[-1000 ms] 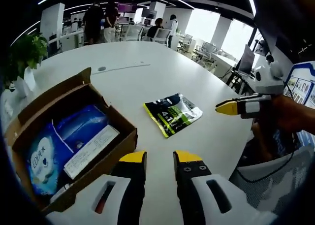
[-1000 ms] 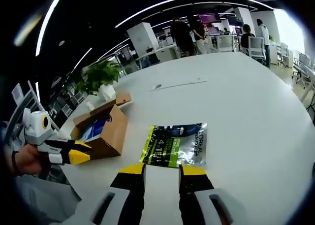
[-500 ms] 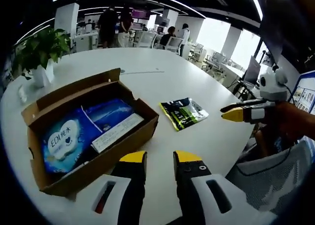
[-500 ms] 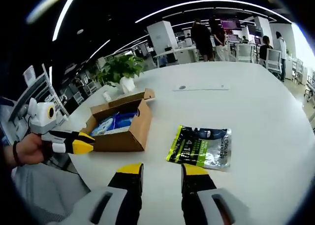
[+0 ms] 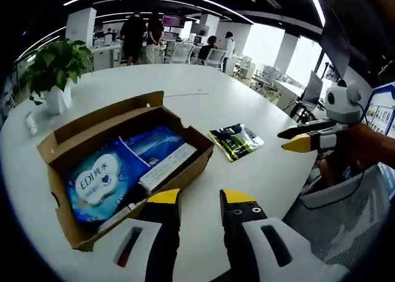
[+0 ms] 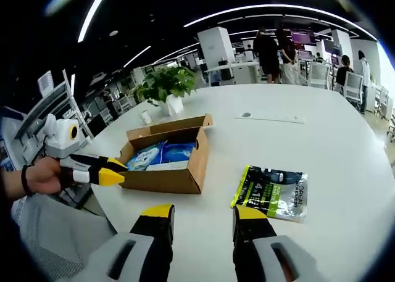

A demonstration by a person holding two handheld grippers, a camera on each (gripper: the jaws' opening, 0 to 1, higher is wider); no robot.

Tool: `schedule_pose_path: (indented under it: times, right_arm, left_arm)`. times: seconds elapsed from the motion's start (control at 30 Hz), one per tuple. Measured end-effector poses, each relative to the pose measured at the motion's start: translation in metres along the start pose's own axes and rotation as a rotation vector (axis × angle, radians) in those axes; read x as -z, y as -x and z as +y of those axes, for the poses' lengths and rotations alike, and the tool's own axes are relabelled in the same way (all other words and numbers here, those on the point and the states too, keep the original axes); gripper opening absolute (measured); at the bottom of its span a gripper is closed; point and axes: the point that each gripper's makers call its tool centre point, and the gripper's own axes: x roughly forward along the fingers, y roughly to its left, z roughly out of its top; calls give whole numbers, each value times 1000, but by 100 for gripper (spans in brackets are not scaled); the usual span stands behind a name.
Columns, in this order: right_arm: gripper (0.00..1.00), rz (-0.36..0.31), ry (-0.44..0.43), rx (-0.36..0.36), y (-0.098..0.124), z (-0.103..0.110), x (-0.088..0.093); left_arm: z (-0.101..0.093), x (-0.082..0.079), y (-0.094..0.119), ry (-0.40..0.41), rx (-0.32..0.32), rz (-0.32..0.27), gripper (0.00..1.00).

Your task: Operate the shoe box by opening the lid, removing the specified soft item, and placing it in the target area until the item is outside and the box remains undamaged.

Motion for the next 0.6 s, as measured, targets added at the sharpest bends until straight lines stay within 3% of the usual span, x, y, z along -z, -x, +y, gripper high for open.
schedule_pose_path:
  times: [0.17,0.6]
  right_arm:
    - [37,3,5,-8,-7,10,-4]
    - [38,11,15,-25,-36,51,-17]
  left_arm:
    - [17,-3,13,-20,-3,-8,26]
    - [72,8,40,-25,0,-2,29]
